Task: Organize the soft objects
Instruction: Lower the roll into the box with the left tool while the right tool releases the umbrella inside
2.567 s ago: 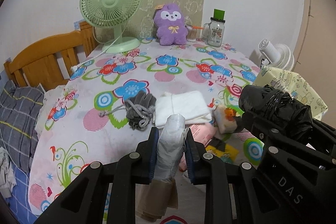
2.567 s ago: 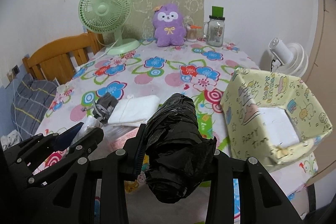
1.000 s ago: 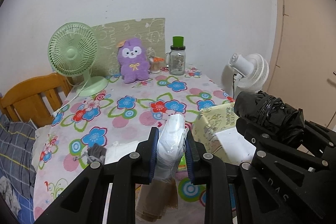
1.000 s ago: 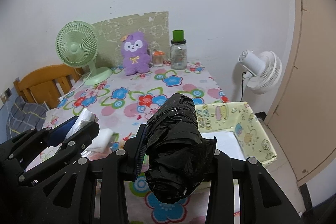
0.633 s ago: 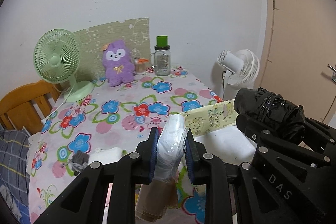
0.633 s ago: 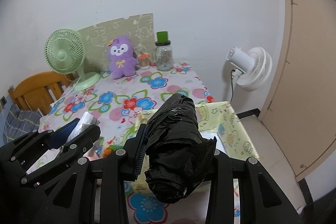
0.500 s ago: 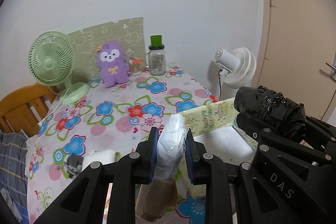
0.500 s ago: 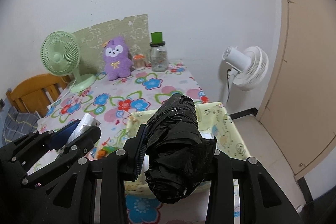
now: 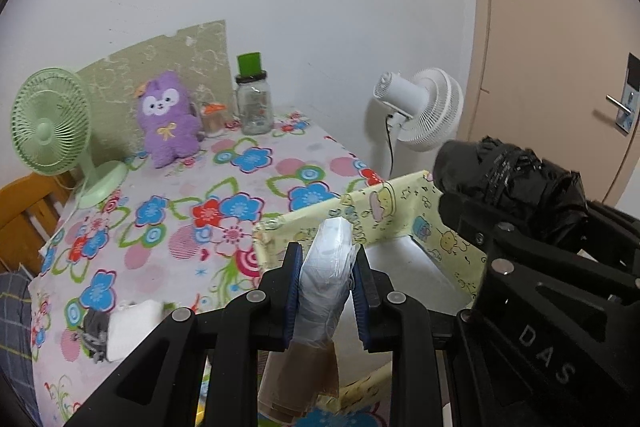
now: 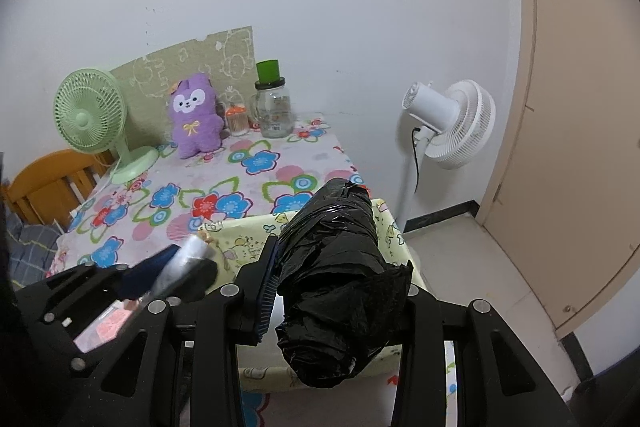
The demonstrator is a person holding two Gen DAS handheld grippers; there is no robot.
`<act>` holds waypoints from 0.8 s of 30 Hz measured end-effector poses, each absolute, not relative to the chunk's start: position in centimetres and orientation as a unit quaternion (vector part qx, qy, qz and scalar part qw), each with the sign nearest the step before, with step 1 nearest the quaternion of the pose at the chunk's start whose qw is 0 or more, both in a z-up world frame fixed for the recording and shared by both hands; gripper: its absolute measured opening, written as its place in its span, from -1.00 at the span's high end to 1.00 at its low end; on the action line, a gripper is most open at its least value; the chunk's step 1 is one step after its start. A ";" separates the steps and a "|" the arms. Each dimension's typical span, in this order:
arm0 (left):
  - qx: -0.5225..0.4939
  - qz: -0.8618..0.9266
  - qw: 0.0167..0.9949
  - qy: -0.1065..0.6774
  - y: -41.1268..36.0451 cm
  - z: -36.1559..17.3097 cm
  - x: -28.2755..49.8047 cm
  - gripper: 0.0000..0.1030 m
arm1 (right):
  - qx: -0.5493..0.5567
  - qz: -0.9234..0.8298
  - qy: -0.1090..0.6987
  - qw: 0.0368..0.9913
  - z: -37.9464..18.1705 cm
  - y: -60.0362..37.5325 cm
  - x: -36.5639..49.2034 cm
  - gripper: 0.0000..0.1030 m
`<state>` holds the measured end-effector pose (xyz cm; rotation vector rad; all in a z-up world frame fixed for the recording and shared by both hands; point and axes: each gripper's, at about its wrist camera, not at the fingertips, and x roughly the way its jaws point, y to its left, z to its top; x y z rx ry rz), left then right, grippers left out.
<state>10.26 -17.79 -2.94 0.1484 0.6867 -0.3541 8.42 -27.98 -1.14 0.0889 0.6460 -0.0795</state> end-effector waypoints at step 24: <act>0.079 -0.188 0.904 0.377 -20.6 -5.9 14.4 -0.35 | 0.052 -0.026 0.368 0.928 -4.8 -29.5 13.7 -0.06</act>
